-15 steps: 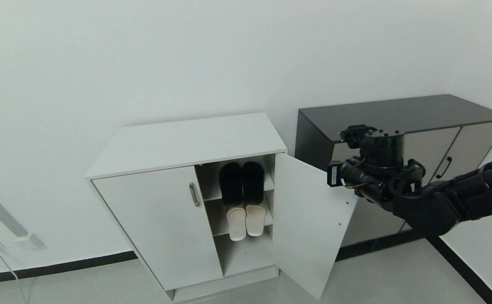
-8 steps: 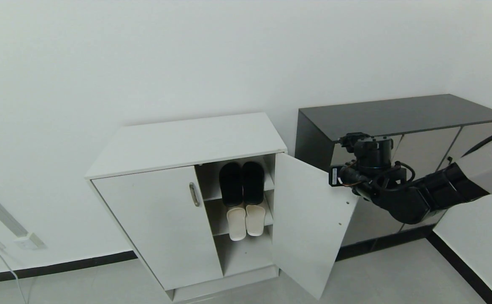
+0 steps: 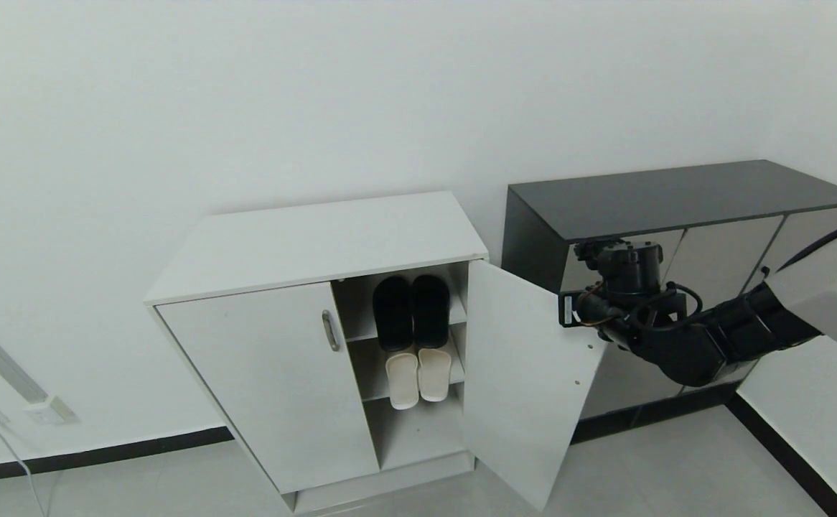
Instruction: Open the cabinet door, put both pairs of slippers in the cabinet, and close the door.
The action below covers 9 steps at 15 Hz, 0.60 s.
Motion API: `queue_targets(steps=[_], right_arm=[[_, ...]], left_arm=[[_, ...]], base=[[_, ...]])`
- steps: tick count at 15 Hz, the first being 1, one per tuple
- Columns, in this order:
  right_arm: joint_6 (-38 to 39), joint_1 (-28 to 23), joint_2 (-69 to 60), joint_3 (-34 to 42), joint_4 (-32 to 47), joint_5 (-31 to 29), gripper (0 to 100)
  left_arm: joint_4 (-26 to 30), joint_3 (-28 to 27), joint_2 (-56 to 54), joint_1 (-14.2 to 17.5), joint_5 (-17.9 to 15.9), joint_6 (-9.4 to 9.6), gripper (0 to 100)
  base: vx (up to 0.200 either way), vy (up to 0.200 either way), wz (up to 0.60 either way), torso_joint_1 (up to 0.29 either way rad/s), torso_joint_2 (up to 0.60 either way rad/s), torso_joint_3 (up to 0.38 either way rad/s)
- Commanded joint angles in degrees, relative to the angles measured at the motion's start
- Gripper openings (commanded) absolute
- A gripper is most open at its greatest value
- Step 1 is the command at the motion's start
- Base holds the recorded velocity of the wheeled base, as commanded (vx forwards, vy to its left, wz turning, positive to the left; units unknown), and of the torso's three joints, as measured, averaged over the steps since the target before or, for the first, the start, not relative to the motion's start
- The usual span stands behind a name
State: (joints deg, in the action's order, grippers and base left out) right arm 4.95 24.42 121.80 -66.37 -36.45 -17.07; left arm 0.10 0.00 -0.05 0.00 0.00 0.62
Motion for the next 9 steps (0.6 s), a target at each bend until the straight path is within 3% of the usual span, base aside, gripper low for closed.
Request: queue_targets(steps=[1, 5, 9], right_arm=[[0.0, 2.1, -2.7, 2.3, 0.9, 0.0, 0], [0.1, 10.0, -8.6, 9.1, 1.0, -0.4, 0], [0.1, 14.8, -13.3, 13.4, -0.7, 0.0, 0]], left_arm=[[0.0, 0.0, 0.0, 0.0, 0.0, -0.01, 0], [0.0, 0.0, 0.0, 0.0, 0.1, -0.01, 0], [0.0, 0.0, 0.0, 0.0, 0.1, -0.09, 0]], base=[[0.000, 0.000, 0.00, 0.000, 0.00, 0.000], [0.000, 0.000, 0.00, 0.000, 0.00, 0.000], [0.000, 0.000, 0.00, 0.000, 0.00, 0.000]])
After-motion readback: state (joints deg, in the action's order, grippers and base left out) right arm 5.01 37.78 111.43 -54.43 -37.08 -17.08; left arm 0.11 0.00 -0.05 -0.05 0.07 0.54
